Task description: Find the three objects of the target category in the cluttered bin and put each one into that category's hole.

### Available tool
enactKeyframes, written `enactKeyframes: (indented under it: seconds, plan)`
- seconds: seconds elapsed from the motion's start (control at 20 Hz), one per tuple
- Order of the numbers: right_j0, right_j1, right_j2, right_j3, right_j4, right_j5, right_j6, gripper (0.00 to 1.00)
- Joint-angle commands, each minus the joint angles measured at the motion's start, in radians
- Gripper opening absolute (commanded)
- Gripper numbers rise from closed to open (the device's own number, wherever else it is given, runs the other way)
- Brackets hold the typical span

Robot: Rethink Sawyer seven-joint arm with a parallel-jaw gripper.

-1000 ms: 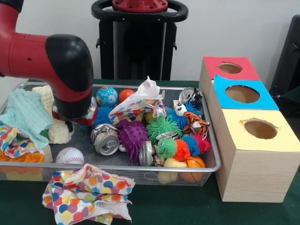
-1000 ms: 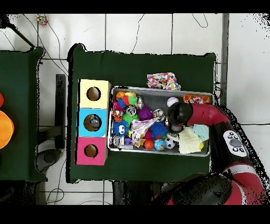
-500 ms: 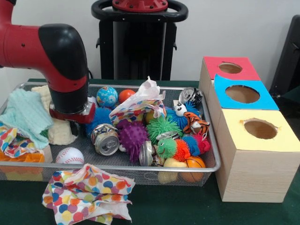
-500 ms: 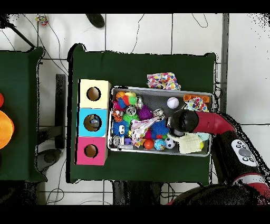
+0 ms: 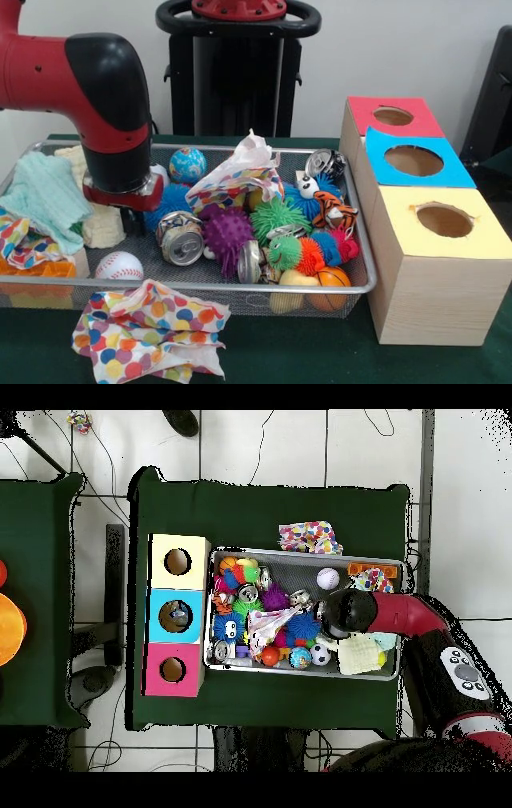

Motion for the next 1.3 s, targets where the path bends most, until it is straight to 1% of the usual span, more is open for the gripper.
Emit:
enactKeyframes:
  seconds: [0.05,0.1,0.2,0.3,0.4,0.45,0.55,0.65,0.8,0.9,1.0,1.05,1.1,1.15,1.3]
  plan:
    - [-0.023,-0.013,0.059,0.047,-0.072,-0.029,-0.222,0.0]
    - [-0.026,-0.018,0.063,0.051,-0.074,-0.04,-0.224,0.0]
    - [-0.051,-0.037,0.085,0.087,-0.074,-0.086,-0.23,0.0]
    - [-0.082,-0.076,0.119,0.137,-0.082,-0.156,-0.238,0.0]
    - [-0.094,-0.144,0.135,0.191,-0.081,-0.182,-0.223,0.0]
    - [-0.081,-0.195,0.117,0.217,-0.064,-0.138,-0.196,0.0]
    - [-0.071,-0.253,0.101,0.241,-0.035,-0.07,-0.175,0.0]
    - [-0.06,-0.28,0.077,0.25,-0.007,0.004,-0.157,0.0]
    - [-0.061,-0.292,0.057,0.263,0.005,0.051,-0.141,0.0]
    - [-0.064,-0.284,0.049,0.263,0.012,0.075,-0.129,0.0]
    - [-0.07,-0.264,0.039,0.264,0.012,0.086,-0.117,0.0]
    - [-0.062,-0.239,0.034,0.241,0.008,0.1,-0.109,0.0]
    - [-0.062,-0.231,0.034,0.236,0.003,0.099,-0.109,0.0]
    - [-0.056,-0.211,0.032,0.214,0.001,0.118,-0.112,0.0]
    - [-0.061,-0.185,0.033,0.206,-0.011,0.125,-0.126,0.0]
